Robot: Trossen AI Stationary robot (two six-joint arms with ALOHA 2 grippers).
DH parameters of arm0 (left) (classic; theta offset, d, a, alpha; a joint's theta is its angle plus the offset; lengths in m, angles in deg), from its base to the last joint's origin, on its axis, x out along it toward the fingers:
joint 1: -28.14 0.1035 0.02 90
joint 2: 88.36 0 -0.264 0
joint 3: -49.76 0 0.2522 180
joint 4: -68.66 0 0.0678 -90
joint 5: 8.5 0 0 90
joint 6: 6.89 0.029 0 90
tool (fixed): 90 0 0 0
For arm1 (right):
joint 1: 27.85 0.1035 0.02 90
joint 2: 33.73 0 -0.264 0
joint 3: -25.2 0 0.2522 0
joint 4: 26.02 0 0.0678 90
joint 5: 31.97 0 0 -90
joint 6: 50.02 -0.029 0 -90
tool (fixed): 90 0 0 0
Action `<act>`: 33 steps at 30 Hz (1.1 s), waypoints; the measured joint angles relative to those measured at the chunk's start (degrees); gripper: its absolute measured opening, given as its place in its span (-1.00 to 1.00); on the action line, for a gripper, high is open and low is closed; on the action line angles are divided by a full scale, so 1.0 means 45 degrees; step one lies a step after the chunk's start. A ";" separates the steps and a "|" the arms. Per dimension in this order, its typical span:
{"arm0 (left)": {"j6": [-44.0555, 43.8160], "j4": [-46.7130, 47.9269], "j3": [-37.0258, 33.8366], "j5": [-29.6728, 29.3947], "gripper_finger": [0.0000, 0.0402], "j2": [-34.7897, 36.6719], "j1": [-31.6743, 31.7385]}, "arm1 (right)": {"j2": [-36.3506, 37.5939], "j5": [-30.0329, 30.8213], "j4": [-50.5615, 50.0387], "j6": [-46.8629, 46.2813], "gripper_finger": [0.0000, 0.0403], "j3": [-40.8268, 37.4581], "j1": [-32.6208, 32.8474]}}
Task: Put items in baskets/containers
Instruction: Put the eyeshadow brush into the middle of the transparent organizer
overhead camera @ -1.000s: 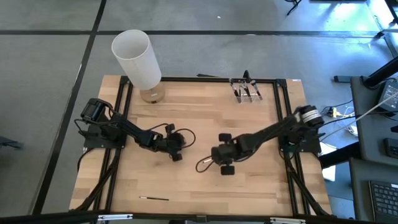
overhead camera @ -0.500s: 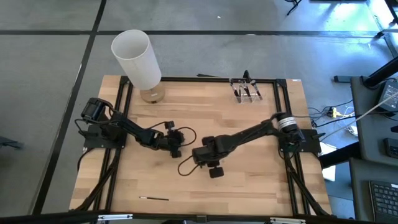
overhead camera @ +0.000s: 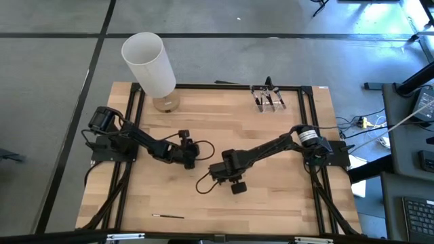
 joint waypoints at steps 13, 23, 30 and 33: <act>0.2116 -0.0891 0.0000 0.0158 -0.49 -0.0005 0.1891 | -0.0037 -0.0129 0.0132 -0.1968 -0.92 -0.0031 -0.0221; 0.3037 -0.2547 0.0000 0.2364 -0.49 -0.0005 0.2858 | 0.0833 0.1410 -0.1176 -0.2922 -0.93 -0.0172 -0.0458; 0.3021 -0.2609 0.0000 0.2597 -0.49 -0.0005 0.2905 | 0.3241 0.3639 -0.1842 -0.2320 -0.99 -0.0105 -0.1933; 0.2843 -0.2393 0.0000 0.2624 -0.49 -0.0005 0.2849 | 0.4469 0.4397 -0.1757 -0.1743 -0.99 -0.0119 -0.3253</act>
